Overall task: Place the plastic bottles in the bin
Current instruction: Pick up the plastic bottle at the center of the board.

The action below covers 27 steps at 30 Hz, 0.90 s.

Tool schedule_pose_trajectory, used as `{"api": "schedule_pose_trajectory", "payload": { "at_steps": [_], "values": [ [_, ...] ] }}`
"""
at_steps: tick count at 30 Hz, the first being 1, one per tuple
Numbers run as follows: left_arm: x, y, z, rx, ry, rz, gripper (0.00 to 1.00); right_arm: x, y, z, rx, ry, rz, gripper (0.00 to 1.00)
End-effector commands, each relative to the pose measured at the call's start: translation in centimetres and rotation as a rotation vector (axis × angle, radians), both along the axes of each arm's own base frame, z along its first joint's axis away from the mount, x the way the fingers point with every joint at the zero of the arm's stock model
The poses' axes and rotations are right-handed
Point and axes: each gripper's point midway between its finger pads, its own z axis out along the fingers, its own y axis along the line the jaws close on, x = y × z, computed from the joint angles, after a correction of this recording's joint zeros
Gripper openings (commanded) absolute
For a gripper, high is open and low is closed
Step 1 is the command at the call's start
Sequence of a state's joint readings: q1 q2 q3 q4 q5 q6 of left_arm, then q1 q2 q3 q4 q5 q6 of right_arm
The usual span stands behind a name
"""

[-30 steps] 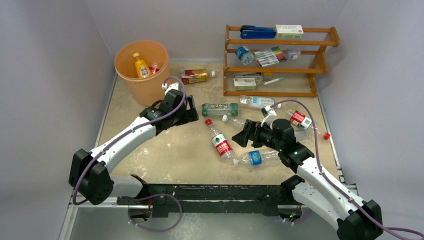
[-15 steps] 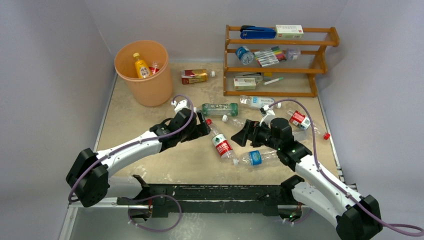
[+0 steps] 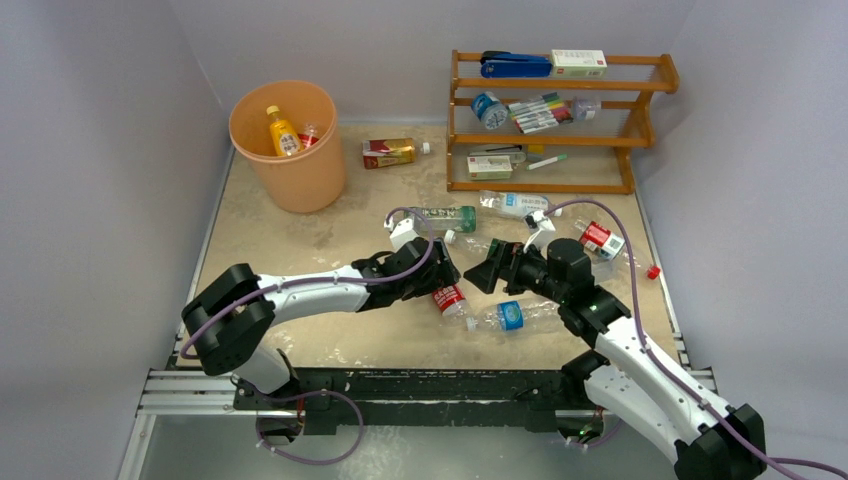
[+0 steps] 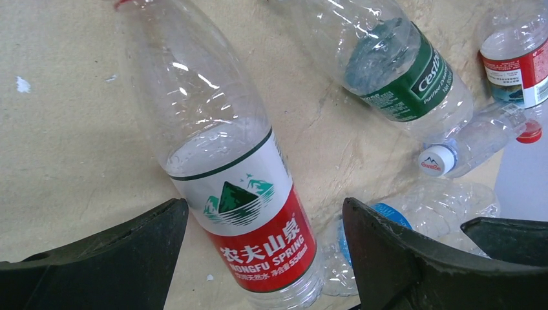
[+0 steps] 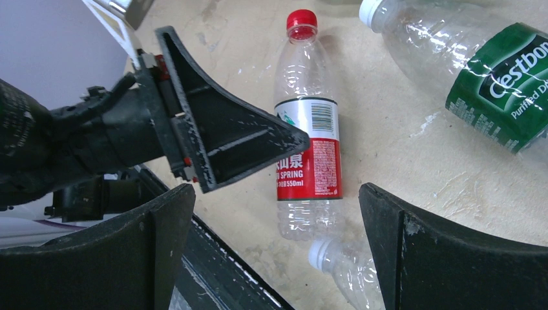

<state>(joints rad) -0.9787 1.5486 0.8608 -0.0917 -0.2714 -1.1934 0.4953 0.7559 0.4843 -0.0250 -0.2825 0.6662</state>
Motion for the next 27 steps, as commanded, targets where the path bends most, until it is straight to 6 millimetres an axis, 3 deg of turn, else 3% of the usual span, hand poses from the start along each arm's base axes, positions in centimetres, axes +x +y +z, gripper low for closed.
{"api": "schedule_pose_trajectory", "payload": {
  "at_steps": [1,6,16,27],
  "values": [
    [1.3,-1.8,1.7,-0.038,-0.051,0.031,0.89,-0.1,0.1,1.5,0.033,-0.026,-0.001,1.0],
    [1.1,-2.0,1.1,-0.004,-0.053,0.028,0.86,-0.4,-0.1,1.4,0.035,-0.029,-0.001,1.0],
    [0.7,-1.8,-0.4,0.046,-0.039,0.02,0.67,-0.7,-0.2,1.3,0.036,-0.034,0.003,1.0],
    [0.2,-1.3,0.0,0.083,-0.055,0.014,0.53,-1.3,-0.5,0.8,0.028,-0.029,0.011,1.0]
  ]
}}
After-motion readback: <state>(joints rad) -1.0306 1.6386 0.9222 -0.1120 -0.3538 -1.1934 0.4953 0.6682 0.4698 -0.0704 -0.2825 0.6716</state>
